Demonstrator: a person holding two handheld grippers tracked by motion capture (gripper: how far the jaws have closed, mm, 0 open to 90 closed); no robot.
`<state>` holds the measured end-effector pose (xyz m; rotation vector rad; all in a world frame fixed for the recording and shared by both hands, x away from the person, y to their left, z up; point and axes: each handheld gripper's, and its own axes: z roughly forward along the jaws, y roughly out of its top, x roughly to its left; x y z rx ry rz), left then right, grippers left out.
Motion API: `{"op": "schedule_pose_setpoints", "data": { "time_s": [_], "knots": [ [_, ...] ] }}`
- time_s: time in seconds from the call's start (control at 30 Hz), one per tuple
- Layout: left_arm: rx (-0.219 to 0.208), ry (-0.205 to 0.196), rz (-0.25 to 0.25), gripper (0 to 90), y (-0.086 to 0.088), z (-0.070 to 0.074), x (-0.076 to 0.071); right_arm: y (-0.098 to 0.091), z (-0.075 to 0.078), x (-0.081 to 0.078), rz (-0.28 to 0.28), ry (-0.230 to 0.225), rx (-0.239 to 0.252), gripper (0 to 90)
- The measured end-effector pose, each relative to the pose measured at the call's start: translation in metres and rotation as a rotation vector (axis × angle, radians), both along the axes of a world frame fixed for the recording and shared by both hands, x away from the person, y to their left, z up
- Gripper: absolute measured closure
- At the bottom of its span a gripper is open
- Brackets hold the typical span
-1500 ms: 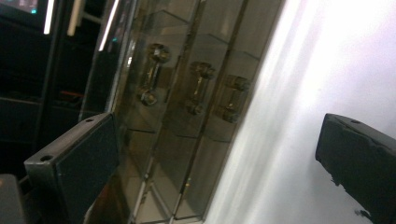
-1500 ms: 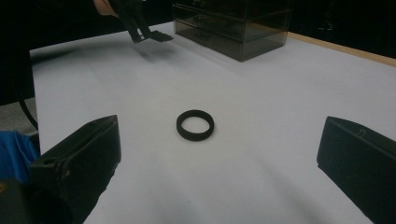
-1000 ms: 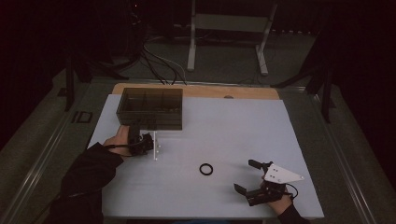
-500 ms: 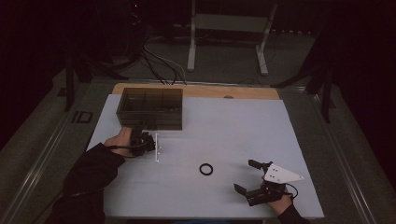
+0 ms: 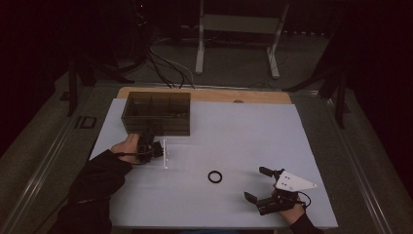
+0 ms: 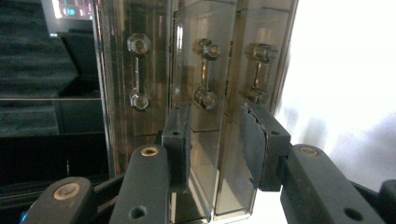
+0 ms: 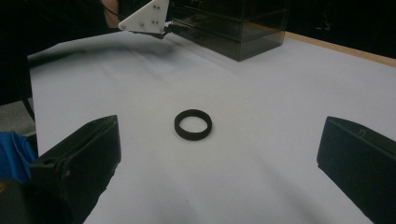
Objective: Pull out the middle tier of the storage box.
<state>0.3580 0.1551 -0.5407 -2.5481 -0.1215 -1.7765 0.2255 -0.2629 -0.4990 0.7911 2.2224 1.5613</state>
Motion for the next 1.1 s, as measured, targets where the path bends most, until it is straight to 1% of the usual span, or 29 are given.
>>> {"op": "schedule_pose_setpoints", "data": {
  "time_s": [0.03, 0.07, 0.1, 0.17, 0.23, 0.27, 0.3, 0.33, 0.37, 0.4, 0.43, 0.53, 0.6, 0.67, 0.7, 0.73, 0.83, 1.1],
  "knots": [
    [0.003, -0.005, 0.001, 65.9, -0.001, 0.0, 0.0, 0.0, 0.0, 0.0, 0.0, -0.001, 0.001, 0.0],
    [-0.003, -0.007, -0.005, 66.8, -0.001, 0.0, 0.001, 0.0, 0.0, 0.0, 0.002, -0.003, 0.002, 0.0],
    [0.002, -0.011, -0.008, 70.7, -0.002, 0.0, 0.001, 0.0, 0.0, 0.0, 0.002, -0.003, 0.0, 0.0],
    [0.008, -0.015, -0.008, 71.1, -0.003, 0.0, 0.002, 0.0, 0.0, 0.0, 0.001, -0.006, 0.001, 0.0],
    [0.003, -0.022, -0.007, 71.1, -0.004, -0.001, 0.003, 0.0, 0.001, 0.0, 0.001, -0.007, 0.002, 0.0],
    [0.003, -0.022, -0.007, 72.1, -0.004, -0.001, 0.003, 0.0, 0.001, -0.001, 0.0, -0.007, 0.002, 0.0],
    [0.013, -0.021, -0.004, 72.1, -0.005, -0.001, 0.003, 0.0, 0.001, -0.001, 0.0, -0.007, 0.002, 0.0],
    [0.01, -0.023, -0.01, 72.3, -0.006, -0.002, 0.005, 0.0, 0.0, 0.0, 0.001, -0.005, 0.0, 0.0],
    [0.016, -0.017, -0.003, 72.3, -0.007, -0.002, 0.005, 0.0, 0.0, 0.0, 0.002, -0.005, 0.001, 0.0],
    [0.014, -0.017, -0.002, 74.9, -0.008, -0.003, 0.005, 0.0, 0.0, 0.0, 0.002, -0.006, 0.002, 0.0],
    [0.016, -0.021, 0.004, 75.4, -0.008, -0.003, 0.006, 0.0, 0.0, 0.0, 0.002, -0.006, 0.001, 0.0],
    [0.002, -0.023, 0.011, 76.8, -0.009, -0.003, 0.008, 0.0, 0.0, 0.0, 0.003, -0.005, 0.0, 0.0],
    [0.003, -0.021, 0.011, 76.9, -0.01, -0.002, 0.008, 0.0, 0.0, 0.0, 0.002, -0.006, 0.001, 0.0],
    [0.002, -0.024, 0.015, 77.0, -0.01, -0.003, 0.009, 0.0, 0.0, 0.0, 0.003, -0.004, 0.0, 0.0],
    [-0.005, -0.033, 0.012, 77.5, -0.01, -0.003, 0.011, 0.0, 0.0, -0.001, 0.003, -0.003, -0.002, 0.0],
    [-0.017, -0.028, 0.02, 80.5, -0.01, -0.002, 0.01, 0.0, 0.0, -0.001, 0.004, -0.003, -0.002, 0.0],
    [-0.008, -0.031, 0.02, 80.7, -0.011, -0.002, 0.011, 0.0, 0.0, -0.001, 0.004, -0.004, 0.0, 0.0],
    [-0.012, -0.029, 0.025, 81.6, -0.011, -0.001, 0.01, 0.0, 0.0, -0.001, 0.002, -0.002, -0.002, 0.0]
  ]
}}
